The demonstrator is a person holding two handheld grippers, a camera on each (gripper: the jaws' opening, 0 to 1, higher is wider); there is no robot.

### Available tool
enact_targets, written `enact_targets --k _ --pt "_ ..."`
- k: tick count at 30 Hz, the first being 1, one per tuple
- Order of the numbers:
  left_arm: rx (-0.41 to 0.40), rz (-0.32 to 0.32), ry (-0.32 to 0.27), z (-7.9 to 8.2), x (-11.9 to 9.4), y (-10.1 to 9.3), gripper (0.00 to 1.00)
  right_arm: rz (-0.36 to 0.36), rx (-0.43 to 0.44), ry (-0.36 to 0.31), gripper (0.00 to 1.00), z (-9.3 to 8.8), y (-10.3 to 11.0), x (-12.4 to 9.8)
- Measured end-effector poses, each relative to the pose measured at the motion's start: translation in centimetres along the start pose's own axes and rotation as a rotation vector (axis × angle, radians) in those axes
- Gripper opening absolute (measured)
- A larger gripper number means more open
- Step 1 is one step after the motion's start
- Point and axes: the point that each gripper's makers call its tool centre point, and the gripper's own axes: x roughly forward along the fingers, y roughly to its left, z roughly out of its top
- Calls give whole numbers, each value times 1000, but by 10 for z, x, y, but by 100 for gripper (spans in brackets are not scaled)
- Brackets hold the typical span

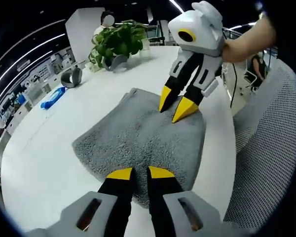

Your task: Fold the towel on the table until its edges align and the towel forms a compact rectangular stack.

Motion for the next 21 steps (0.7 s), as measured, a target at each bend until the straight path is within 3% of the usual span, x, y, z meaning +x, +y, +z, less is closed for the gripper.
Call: enact_targets --k 3,6,11,14,18,19,21 --pt "-11 8 -3 0 5 23 11 5 -7 2 16 13 -15 13" --pt "60 39 -8 -1 9 41 11 8 -1 2 17 24 -27 24" --pt "-37 55 -34 -4 10 61 10 13 -6 -12 16 36 -38 36" --pt "-61 58 -41 -4 10 61 10 8 7 -33 16 37 -39 37" --pt "-174 80 -67 -2 4 62 12 -1 88 -112 17 38 -38 31" --pt "-255 106 -90 0 -1 65 13 1 154 -149 18 41 -36 23" --pt "-348 137 -130 3 -12 68 18 -9 204 -196 23 45 -35 10"
